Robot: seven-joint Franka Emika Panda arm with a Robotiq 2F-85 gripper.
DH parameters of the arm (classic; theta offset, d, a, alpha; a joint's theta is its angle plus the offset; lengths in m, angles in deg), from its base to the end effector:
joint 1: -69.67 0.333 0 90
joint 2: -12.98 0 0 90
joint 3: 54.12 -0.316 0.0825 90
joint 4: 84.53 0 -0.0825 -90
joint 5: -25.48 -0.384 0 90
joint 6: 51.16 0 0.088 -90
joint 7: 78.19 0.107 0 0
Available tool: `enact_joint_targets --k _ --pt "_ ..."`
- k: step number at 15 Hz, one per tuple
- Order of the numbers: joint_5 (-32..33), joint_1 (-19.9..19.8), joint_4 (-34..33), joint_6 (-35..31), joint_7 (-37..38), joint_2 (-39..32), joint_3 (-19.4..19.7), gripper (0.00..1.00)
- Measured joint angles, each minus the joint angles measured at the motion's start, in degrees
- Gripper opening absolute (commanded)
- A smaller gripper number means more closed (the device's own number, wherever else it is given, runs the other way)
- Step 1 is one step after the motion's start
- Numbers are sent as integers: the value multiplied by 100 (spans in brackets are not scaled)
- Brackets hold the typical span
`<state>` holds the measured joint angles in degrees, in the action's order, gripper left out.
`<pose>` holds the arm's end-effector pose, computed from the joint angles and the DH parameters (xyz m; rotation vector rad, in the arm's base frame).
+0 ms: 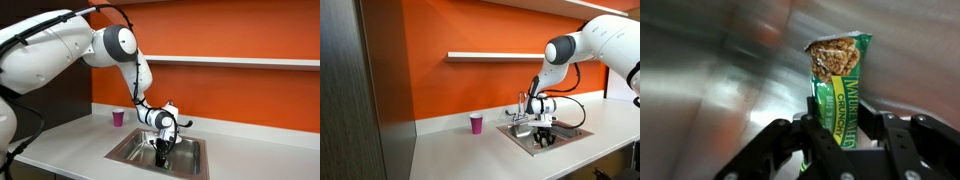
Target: Remove the green packet from the sink
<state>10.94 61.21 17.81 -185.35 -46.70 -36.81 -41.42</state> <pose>0.5637 -0.2149 0.0551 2.6352 -1.5625 -0.4259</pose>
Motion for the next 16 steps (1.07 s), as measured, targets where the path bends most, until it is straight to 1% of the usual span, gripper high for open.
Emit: enact_joint_targets --k 9,16 --pt "7 23 -80 87 0 35 19 16" --pt "106 170 -55 221 0 362 229 16"
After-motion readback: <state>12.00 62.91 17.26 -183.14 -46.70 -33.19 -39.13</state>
